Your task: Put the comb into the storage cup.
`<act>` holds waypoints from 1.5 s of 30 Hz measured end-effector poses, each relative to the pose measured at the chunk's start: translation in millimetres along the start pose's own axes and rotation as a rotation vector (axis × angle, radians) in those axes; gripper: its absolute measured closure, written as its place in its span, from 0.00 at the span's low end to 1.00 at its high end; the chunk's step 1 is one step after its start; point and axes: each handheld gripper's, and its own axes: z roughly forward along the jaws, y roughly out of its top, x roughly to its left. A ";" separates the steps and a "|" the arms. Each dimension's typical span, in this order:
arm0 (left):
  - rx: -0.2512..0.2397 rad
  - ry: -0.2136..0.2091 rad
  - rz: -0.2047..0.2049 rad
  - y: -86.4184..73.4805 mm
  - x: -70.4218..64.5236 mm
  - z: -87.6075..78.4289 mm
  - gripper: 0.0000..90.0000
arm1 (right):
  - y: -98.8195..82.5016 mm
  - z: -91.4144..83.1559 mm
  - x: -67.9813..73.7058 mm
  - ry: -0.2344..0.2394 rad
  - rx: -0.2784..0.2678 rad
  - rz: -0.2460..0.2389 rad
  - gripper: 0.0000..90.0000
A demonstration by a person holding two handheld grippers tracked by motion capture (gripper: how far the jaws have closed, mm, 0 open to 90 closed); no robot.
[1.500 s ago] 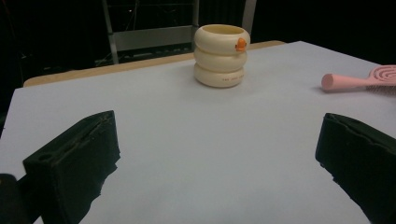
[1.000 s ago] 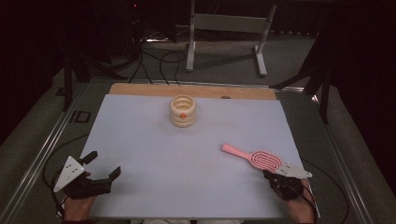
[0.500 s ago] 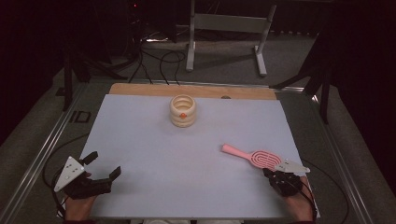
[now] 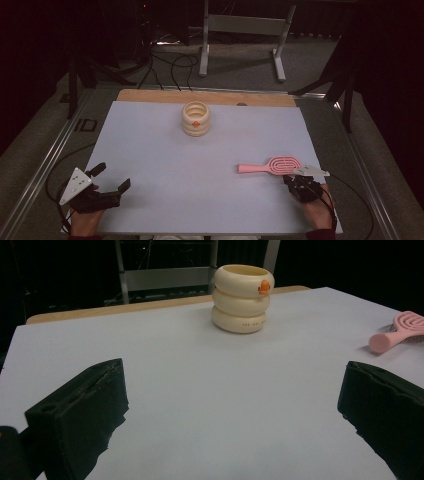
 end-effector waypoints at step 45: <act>0.001 -0.008 -0.008 -1.6 -0.4 1.0 0.01 | 69.2 45.3 -20.0 -0.086 0.084 0.031 1.00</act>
